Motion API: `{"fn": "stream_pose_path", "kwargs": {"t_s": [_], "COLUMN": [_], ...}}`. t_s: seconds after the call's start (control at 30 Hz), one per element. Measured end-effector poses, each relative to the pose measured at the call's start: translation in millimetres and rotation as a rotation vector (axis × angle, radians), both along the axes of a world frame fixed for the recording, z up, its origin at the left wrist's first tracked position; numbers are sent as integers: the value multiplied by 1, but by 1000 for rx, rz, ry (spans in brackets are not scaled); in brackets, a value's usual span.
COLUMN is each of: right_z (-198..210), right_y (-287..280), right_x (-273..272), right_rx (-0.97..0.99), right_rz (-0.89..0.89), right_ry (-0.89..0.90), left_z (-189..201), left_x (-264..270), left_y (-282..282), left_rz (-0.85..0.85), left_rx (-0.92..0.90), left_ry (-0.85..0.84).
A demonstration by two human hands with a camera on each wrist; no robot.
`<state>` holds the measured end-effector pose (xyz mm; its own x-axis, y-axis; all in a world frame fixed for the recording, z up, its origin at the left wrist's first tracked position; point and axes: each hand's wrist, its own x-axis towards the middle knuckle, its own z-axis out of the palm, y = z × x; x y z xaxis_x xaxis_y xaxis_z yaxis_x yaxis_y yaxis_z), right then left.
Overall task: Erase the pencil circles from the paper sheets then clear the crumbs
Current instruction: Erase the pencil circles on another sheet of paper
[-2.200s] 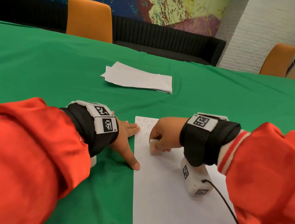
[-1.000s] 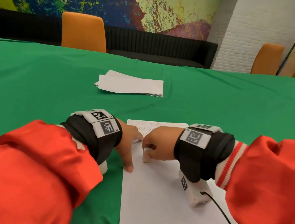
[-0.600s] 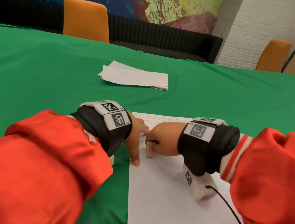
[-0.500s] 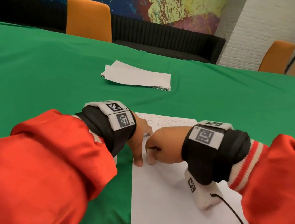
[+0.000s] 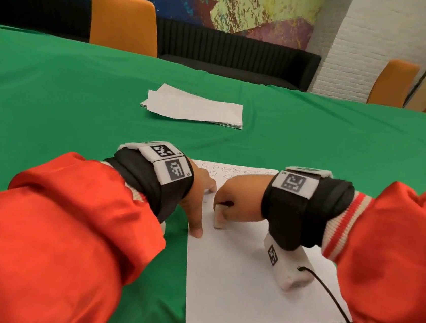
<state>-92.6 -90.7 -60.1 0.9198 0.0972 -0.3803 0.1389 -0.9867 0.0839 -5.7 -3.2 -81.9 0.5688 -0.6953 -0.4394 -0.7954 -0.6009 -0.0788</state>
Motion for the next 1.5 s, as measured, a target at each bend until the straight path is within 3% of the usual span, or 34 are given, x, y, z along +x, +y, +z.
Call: {"fn": "stream_pose_path", "kwargs": {"t_s": [0.2,0.4,0.57,0.73,0.87,1.1,1.33,1.5], "right_z": [-1,-1,-2,-4,-5,3,-4,-9], "right_y": [4,-10,-3,-17,-21,-78,-84,-88], "right_x": [-11,-3,-13,-6,-14,-10,-6,-1], "right_rx": [29,30,56,66,91,110,54,-19], "right_rz": [41,-28,40,-21,9,-186,-199,-179], "right_ry": [90,-26,81,-23,95,-319,-241,-189], "left_z": [1,4,4,6,6,10,25,27], "left_x": [-1,-5,-4,-5,-4,-10,-12,-11], "left_y": [0,1,2,1,2,2,-14,-40], "left_rz": [5,15,0,4,8,38,104,91], "left_rx": [-2,-2,7,23,22,24,-62,-12], "left_ry": [4,3,8,-4,2,5,44,9]}}
